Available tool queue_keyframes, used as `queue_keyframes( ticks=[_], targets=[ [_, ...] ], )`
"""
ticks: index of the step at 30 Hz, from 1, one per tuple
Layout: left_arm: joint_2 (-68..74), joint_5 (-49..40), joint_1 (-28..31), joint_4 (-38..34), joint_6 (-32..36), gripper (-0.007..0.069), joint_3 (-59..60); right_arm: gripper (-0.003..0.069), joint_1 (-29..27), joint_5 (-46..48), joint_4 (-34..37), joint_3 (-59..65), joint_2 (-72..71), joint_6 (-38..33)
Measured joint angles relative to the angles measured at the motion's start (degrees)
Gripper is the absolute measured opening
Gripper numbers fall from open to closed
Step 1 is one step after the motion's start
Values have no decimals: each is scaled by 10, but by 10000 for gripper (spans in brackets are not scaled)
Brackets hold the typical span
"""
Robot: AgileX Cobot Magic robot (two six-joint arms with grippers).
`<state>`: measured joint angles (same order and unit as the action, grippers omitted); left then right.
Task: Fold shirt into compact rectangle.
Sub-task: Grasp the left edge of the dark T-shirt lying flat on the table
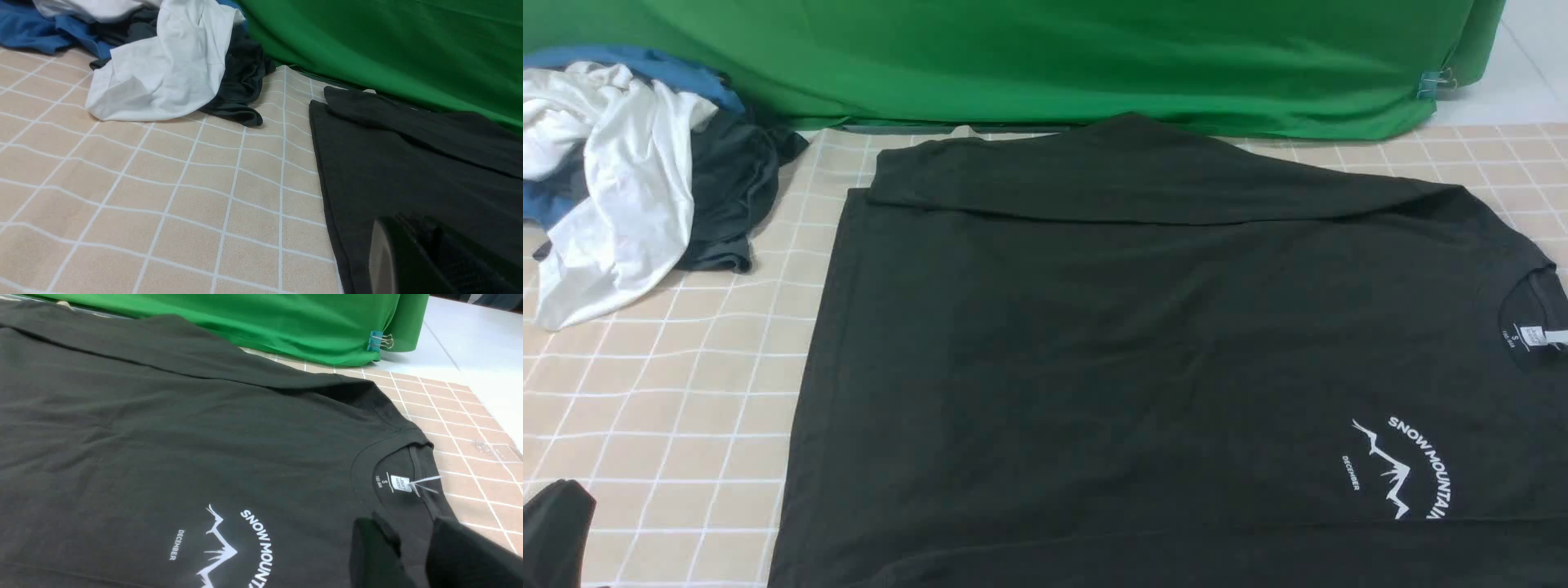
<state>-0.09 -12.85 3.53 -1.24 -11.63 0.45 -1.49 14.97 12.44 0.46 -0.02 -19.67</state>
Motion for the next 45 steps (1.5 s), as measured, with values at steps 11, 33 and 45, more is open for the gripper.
queue_keyframes(
  ticks=[11,33,45],
  targets=[
    [0,0,0,0,0,14,0,242,0,0,0,0,0,0],
    [0,306,0,-235,-180,14,0,242,0,-25,2,0,0,3],
    [3,345,0,-71,-316,14,-124,242,0,-228,213,0,0,336]
  ],
)
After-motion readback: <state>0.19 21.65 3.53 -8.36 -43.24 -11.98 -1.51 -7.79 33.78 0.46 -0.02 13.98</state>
